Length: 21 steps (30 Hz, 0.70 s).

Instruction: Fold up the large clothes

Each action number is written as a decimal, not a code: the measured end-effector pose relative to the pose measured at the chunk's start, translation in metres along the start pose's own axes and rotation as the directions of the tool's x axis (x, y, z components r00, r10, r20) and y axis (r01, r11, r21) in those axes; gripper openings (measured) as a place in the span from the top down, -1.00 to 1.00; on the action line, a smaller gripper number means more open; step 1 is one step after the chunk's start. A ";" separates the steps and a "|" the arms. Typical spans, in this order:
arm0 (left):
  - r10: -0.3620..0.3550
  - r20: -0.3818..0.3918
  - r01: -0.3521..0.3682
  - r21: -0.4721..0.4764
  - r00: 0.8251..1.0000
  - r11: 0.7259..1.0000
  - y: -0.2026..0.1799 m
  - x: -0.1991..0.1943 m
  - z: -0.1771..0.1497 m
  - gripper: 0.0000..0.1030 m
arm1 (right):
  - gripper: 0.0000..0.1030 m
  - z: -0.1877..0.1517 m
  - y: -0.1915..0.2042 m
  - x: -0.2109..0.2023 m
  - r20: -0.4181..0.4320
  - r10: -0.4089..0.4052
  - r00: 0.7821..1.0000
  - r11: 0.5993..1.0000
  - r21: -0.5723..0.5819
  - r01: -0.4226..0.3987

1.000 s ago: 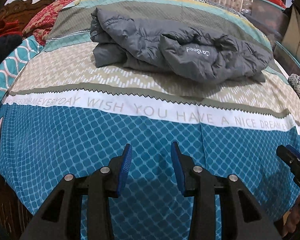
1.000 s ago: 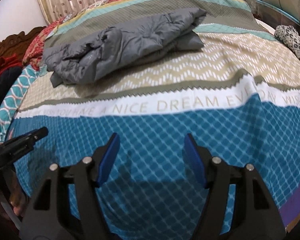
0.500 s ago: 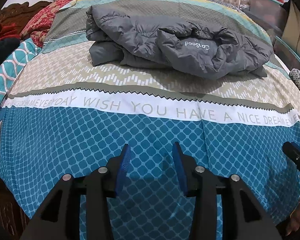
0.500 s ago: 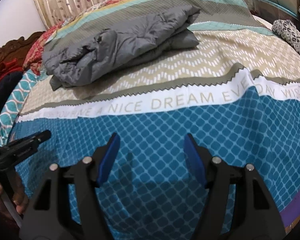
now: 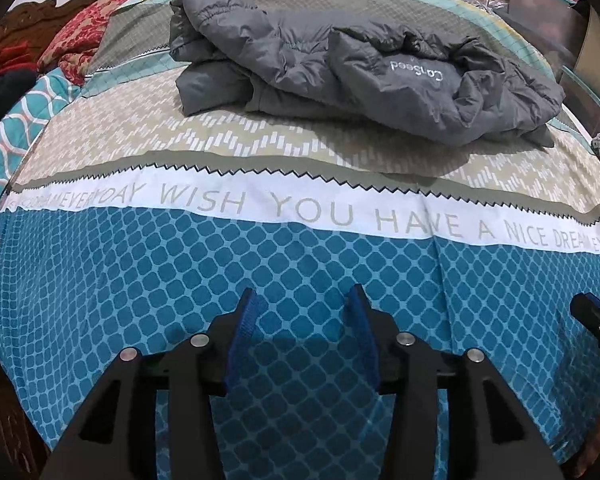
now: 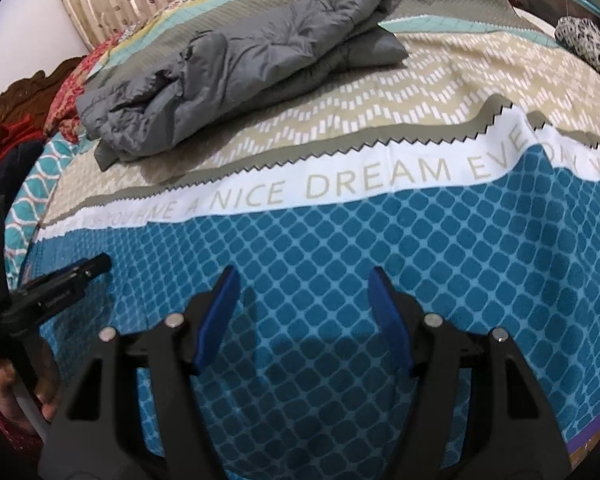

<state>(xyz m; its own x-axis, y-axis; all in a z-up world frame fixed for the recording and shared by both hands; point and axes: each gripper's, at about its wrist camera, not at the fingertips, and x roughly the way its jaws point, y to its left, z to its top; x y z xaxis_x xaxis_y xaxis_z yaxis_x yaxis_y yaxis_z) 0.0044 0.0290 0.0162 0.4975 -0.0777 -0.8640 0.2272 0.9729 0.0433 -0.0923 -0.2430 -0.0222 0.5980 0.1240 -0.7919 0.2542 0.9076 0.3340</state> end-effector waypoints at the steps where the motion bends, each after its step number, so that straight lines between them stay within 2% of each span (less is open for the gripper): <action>1: 0.002 0.001 -0.002 0.002 1.000 1.000 0.000 0.001 0.000 -0.23 | -0.26 0.000 -0.001 0.001 -0.005 0.004 1.000 1.000 0.005 -0.004; 4: 0.018 0.018 -0.019 0.028 1.000 0.999 -0.003 0.006 -0.003 -0.31 | -0.28 0.001 -0.009 0.004 -0.015 0.042 0.999 0.998 0.040 -0.042; 8: 0.032 0.073 -0.036 0.053 0.997 0.998 -0.001 0.009 -0.010 -0.50 | -0.30 -0.001 -0.012 0.004 -0.014 0.066 0.998 0.996 0.062 -0.065; 12: -0.041 0.075 0.041 0.002 0.996 0.999 0.011 0.009 -0.011 -0.60 | -0.37 -0.002 -0.013 0.004 -0.018 0.088 0.996 0.994 0.067 -0.087; 16: -0.074 0.088 0.075 0.001 0.993 0.997 0.013 0.009 -0.012 -0.74 | -0.47 -0.002 -0.016 0.006 -0.016 0.123 0.992 0.989 0.089 -0.122; 21: -0.120 0.140 0.124 -0.018 0.983 0.992 0.020 0.001 -0.017 -0.82 | -0.51 -0.002 -0.011 0.007 -0.023 0.097 0.995 0.993 0.073 -0.095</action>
<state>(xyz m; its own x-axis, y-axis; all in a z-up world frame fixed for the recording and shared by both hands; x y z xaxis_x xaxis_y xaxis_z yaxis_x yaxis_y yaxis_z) -0.0046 0.0515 0.0075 0.5785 -0.2238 -0.7844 0.2716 0.9596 -0.0734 -0.0921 -0.2516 -0.0324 0.6023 0.2207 -0.7671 0.2511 0.8598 0.4446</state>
